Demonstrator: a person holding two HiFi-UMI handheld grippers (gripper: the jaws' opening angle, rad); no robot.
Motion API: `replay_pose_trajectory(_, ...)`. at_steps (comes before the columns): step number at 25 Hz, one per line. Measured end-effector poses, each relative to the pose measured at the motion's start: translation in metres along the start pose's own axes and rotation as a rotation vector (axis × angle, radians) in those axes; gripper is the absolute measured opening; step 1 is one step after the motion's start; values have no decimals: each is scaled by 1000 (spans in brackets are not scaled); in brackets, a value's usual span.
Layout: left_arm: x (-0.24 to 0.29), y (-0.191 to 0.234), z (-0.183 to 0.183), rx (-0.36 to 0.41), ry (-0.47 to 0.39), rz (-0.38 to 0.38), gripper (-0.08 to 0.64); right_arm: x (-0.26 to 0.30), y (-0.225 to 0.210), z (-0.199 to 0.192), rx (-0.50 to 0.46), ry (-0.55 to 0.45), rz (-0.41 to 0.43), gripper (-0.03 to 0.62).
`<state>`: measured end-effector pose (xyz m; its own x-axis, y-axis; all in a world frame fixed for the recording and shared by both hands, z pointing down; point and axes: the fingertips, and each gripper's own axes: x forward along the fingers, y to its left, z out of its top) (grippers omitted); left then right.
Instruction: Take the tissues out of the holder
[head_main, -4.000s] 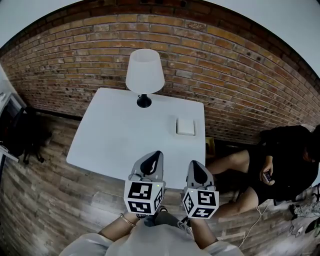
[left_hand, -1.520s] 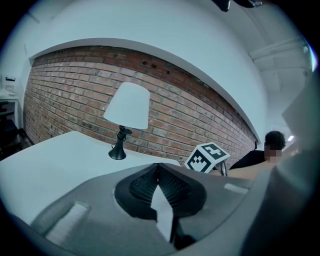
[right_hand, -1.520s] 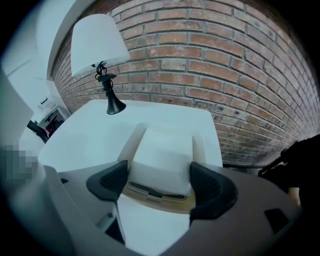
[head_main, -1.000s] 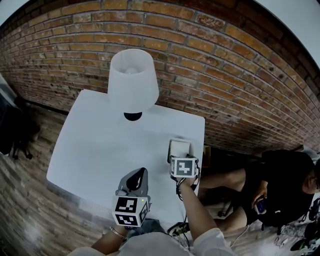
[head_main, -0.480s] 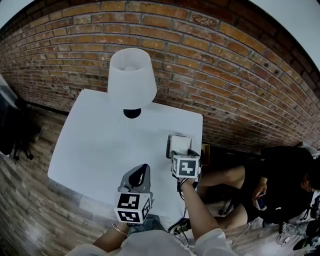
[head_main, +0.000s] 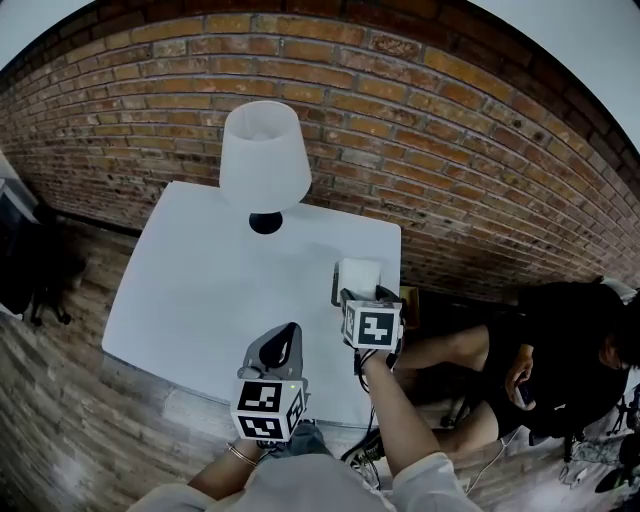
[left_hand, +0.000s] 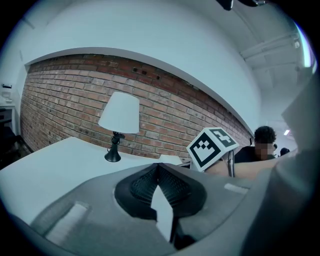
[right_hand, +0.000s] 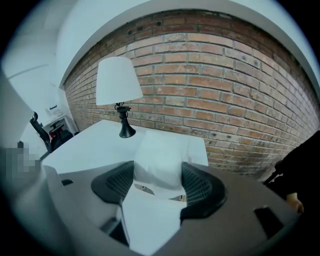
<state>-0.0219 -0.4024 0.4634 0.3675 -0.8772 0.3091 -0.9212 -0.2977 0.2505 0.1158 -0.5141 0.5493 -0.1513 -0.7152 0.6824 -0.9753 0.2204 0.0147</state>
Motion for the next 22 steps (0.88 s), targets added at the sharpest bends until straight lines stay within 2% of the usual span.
replay_pose_trajectory(10, -34, -8, 5, 17, -31, -19, 8, -42, 11, -1, 10, -50, -12, 307)
replay_pose_trajectory(22, -72, -19, -4, 35, -32, -48, 8, -79, 24, -33, 38, -51, -23, 307)
